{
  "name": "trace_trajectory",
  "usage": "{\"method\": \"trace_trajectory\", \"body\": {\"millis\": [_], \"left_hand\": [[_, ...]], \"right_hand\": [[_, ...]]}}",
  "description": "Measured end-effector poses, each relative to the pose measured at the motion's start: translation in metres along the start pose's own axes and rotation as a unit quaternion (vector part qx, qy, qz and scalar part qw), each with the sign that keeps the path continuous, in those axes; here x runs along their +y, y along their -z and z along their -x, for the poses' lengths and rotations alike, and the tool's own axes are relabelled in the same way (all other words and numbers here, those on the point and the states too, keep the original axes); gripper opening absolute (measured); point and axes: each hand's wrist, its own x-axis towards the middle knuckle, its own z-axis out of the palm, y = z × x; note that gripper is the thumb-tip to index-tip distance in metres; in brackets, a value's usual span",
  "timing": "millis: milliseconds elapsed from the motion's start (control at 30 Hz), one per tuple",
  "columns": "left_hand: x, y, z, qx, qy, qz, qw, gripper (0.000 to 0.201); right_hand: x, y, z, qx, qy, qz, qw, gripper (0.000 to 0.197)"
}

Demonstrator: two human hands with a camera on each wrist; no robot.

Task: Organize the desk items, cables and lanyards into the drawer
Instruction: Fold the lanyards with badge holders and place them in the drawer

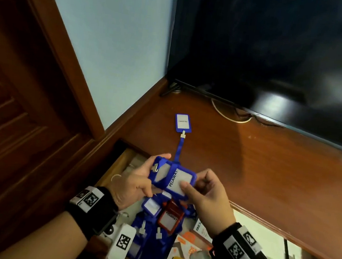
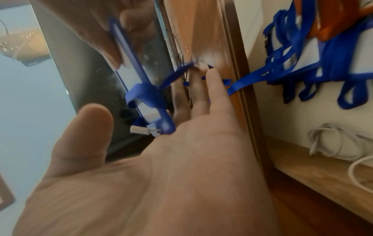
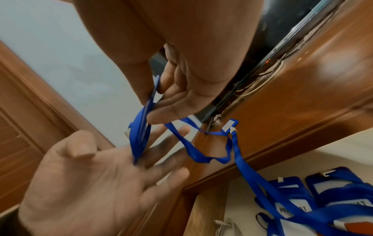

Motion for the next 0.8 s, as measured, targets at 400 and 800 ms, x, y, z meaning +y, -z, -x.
{"method": "trace_trajectory", "body": {"millis": [400,800], "left_hand": [[0.01,-0.025,0.002,-0.032,0.014,-0.291,0.956,0.008],[0.069,-0.068,0.034,0.044,-0.158,-0.593,0.788,0.011]], "right_hand": [[-0.046,0.012,-0.009,0.028,0.078,-0.116,0.99,0.023],[-0.012,0.024,-0.013,0.067,0.103,0.278,0.953,0.028]]}}
